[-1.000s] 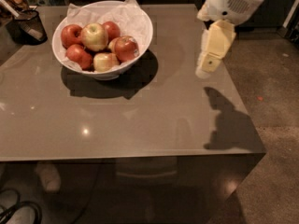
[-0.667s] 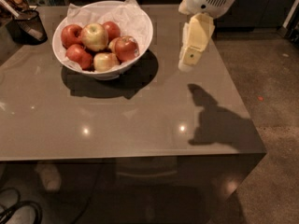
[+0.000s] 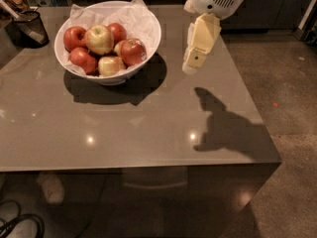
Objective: Pick apple from white bowl
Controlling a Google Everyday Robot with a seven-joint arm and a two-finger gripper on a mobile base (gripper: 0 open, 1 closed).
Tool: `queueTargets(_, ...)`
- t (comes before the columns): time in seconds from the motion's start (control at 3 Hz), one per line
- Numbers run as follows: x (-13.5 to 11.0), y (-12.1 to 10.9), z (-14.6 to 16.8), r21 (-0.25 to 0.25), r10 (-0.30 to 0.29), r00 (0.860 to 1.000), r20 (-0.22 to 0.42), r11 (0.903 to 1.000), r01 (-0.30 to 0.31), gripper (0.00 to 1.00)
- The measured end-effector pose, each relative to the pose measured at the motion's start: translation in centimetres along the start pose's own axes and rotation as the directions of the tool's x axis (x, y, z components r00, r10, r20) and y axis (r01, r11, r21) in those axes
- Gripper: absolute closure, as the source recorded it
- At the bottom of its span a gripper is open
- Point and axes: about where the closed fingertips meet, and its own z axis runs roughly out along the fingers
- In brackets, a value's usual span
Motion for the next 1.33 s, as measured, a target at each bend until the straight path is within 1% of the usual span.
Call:
queueTargets(0.33, -2.4, -1.1, 1.3, -0.020, -0.044, 0.999, 0.026, 0.9988, 0.044, 0.00)
queueTargets(0.67, -6.7, -2.8, 3.0, -0.027, -0.128, 0.990, 0.051, 0.9913, 0.129, 0.00)
queueTargets(1.0, -7.0, -3.1, 3.7, -0.016, -0.122, 0.991, 0.063, 0.9922, 0.123, 0.00)
queueTargets(1.33, -7.8, -4.6, 4.8, -0.012, -0.103, 0.993, 0.065, 0.9945, 0.104, 0.09)
